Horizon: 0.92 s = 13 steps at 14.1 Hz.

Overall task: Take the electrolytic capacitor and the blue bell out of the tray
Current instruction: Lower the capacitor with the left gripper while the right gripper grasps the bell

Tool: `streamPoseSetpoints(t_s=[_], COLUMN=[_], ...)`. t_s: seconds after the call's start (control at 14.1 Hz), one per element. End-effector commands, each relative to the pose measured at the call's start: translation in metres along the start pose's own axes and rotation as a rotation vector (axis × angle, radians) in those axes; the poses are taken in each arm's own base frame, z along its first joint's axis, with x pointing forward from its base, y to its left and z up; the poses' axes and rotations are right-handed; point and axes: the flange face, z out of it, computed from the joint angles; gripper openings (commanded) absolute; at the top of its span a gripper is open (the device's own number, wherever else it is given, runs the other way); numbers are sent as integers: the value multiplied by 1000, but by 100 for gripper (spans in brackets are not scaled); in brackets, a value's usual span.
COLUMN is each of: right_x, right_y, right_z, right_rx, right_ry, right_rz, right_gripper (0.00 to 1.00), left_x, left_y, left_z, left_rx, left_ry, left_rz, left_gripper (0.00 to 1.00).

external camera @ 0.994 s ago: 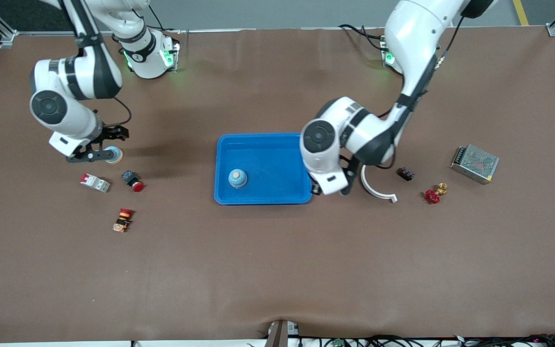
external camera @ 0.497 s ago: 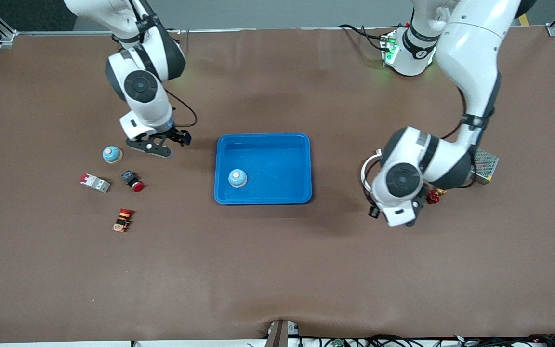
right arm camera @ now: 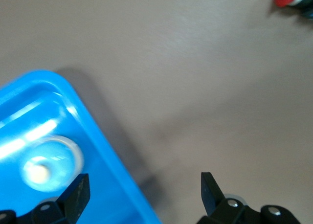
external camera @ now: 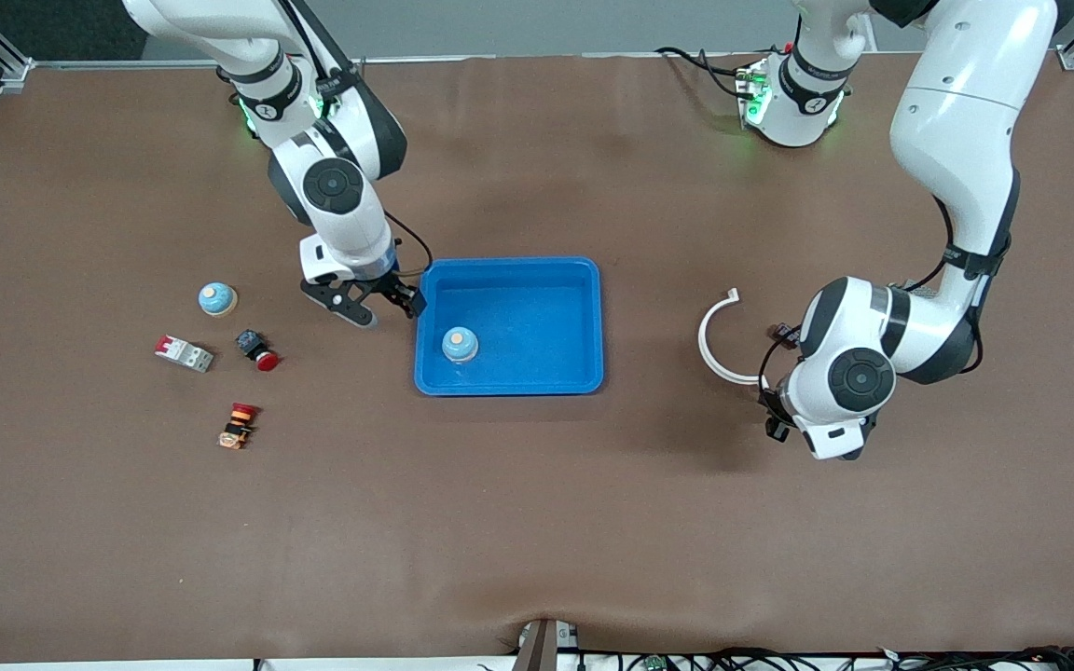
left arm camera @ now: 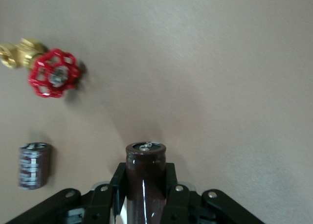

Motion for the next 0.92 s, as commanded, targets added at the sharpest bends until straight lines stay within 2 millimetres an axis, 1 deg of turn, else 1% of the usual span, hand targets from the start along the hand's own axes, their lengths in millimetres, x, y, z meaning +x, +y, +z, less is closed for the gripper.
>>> streamPoseSetpoints(t_s=[0.0, 0.07, 0.14, 0.28, 0.35, 0.43, 0.5, 0.57, 0.64, 0.71, 0.78, 0.85], right_x=[14, 18, 20, 16, 11, 4, 2, -3, -6, -8, -17, -21], right_y=[-36, -44, -52, -68, -75, -84, -89, -93, -96, -98, -103, -104], right_z=[4, 5, 8, 18, 24, 25, 27, 29, 28, 33, 34, 37], right_rx=[19, 26, 32, 38, 39, 43, 45, 47, 50, 61, 78, 76], right_ry=[-5, -2, -2, -5, -6, -7, -8, -9, -14, -25, -34, -39], right_rz=[55, 74, 90, 114, 124, 137, 166, 178, 188, 205, 213, 225], right_gripper=[100, 100, 100, 100, 100, 100, 100, 100, 100, 100, 100, 100], left_x=[-7, -9, -11, -12, -11, -12, -11, -9, -9, -9, -7, -3], left_y=[8, 11, 12, 13, 13, 14, 14, 14, 16, 17, 21, 23], left_z=[10, 13, 12, 13, 16, 15, 14, 11, 6, 1, -11, -21], left_rx=[-53, -66, -71, -74, -71, -74, -75, -79, -86, -95, -111, -114], left_ry=[11, 10, 12, 11, 10, 11, 12, 14, 16, 19, 24, 28], left_rz=[18, 20, 20, 22, 22, 23, 21, 18, 12, 9, 1, -6], left_gripper=[0, 0, 0, 0, 5, 33, 72, 100, 100, 100, 100, 100])
